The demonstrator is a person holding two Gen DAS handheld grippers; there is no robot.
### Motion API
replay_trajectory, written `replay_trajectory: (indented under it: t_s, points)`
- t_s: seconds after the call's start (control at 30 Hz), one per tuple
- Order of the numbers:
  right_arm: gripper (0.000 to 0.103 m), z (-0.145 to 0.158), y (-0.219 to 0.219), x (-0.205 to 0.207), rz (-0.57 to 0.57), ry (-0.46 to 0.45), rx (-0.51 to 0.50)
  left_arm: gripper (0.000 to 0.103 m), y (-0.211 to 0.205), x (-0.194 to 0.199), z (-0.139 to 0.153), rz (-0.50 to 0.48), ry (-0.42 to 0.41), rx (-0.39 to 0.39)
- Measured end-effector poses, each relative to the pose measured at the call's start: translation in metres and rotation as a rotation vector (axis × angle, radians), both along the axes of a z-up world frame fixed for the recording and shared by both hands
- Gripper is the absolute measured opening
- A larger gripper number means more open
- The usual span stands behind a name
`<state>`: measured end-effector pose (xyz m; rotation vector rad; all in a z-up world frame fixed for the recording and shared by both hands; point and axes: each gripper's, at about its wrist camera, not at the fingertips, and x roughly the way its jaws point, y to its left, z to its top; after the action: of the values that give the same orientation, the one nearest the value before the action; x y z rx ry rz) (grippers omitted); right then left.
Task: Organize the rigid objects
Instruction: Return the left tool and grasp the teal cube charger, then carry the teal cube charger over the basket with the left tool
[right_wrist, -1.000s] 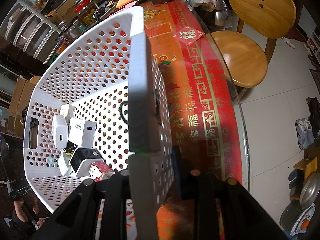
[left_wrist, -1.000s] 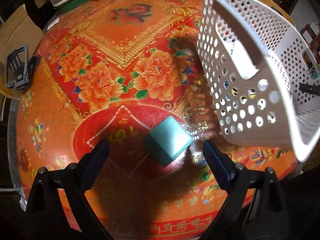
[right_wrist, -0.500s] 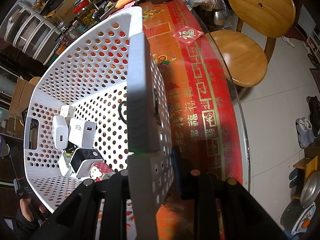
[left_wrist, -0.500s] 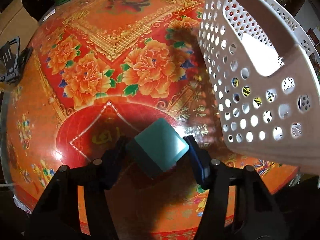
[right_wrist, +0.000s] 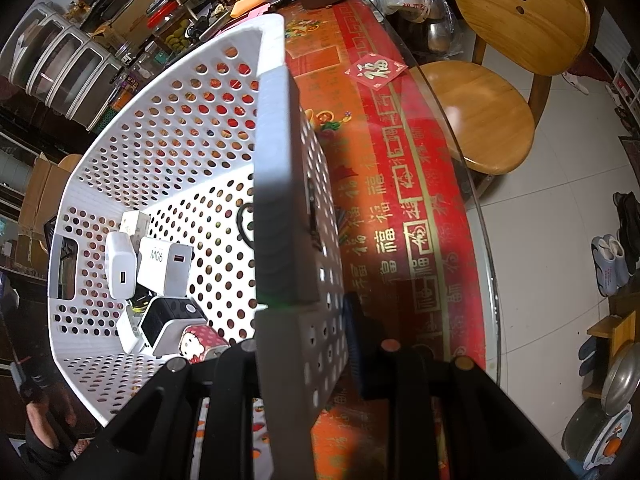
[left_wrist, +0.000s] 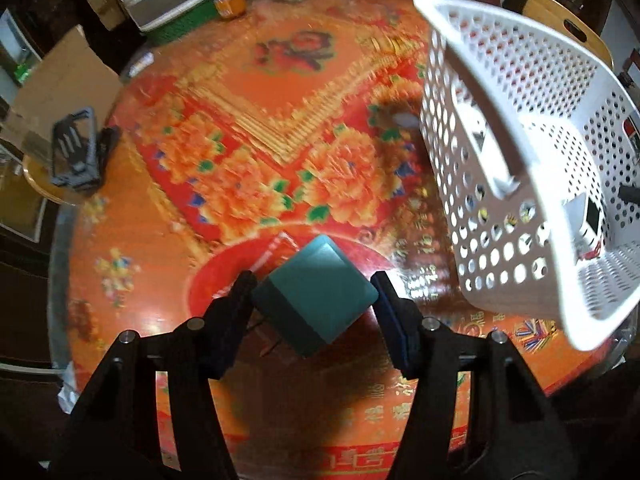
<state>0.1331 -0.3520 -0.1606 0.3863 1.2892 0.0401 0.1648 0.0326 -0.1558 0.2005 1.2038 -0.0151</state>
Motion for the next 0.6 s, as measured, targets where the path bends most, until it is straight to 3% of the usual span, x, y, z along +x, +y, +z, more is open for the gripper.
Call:
replay_trajectory:
  t_s: [0.37, 0.6]
  points:
    - [0.023, 0.000, 0.000, 0.000, 0.000, 0.000, 0.000, 0.056, 0.005, 0.000, 0.076, 0.058, -0.083, 0.086]
    - [0.023, 0.000, 0.000, 0.000, -0.001, 0.000, 0.000, 0.056, -0.015, 0.002, 0.125, 0.057, -0.154, 0.074]
